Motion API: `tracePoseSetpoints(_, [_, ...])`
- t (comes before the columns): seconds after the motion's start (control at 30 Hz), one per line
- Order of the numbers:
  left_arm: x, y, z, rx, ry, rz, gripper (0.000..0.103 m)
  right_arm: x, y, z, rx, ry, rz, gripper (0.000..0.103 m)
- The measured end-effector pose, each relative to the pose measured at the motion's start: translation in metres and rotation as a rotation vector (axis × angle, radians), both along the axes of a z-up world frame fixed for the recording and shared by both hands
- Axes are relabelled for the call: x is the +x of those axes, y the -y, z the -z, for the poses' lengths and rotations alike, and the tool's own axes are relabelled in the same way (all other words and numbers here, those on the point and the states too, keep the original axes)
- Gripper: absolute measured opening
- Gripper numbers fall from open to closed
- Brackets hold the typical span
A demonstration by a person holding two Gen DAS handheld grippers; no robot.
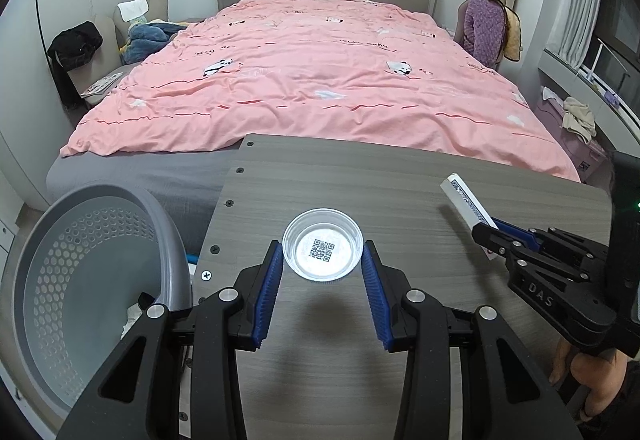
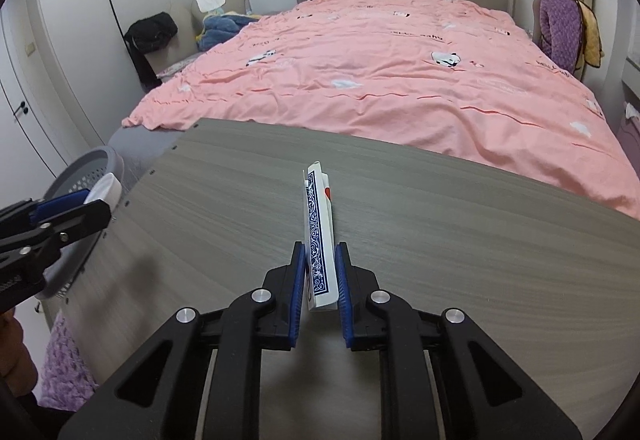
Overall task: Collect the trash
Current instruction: 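Grasp the white-and-blue tube box with the right gripper, then carry the cap and tube box over the grey basket with both grippers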
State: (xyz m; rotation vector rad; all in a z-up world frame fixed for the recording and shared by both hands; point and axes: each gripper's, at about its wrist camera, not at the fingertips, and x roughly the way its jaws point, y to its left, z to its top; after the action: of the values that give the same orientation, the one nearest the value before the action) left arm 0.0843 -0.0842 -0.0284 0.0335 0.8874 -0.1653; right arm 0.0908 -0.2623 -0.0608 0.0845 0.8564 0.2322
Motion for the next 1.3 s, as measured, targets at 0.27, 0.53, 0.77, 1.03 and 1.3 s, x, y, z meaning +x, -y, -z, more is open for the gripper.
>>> tracePoseSetpoints(0.27, [-0.005, -0.023, -0.002, -0.020, 0.011, -0.015, 0.039, -0.018, -0.022, -0.017, 0.032, 0.027, -0.010, 0.016])
tracePoseSetpoints(0.53, [-0.010, -0.060, 0.000, -0.048, 0.003, -0.035, 0.039, -0.015, -0.066, -0.033, 0.024, 0.055, -0.065, 0.016])
tracePoseSetpoints(0.77, [-0.012, -0.107, -0.003, -0.047, 0.022, -0.095, 0.039, -0.015, -0.118, -0.041, 0.038, 0.062, -0.137, 0.016])
tracePoseSetpoints(1.03, [-0.010, -0.166, 0.004, -0.035, 0.001, -0.196, 0.039, -0.010, -0.177, -0.046, 0.042, 0.054, -0.217, 0.016])
tracePoseSetpoints(1.3, [-0.021, -0.213, 0.005, 0.003, 0.031, -0.296, 0.039, -0.009, -0.227, -0.053, 0.043, 0.055, -0.300, 0.016])
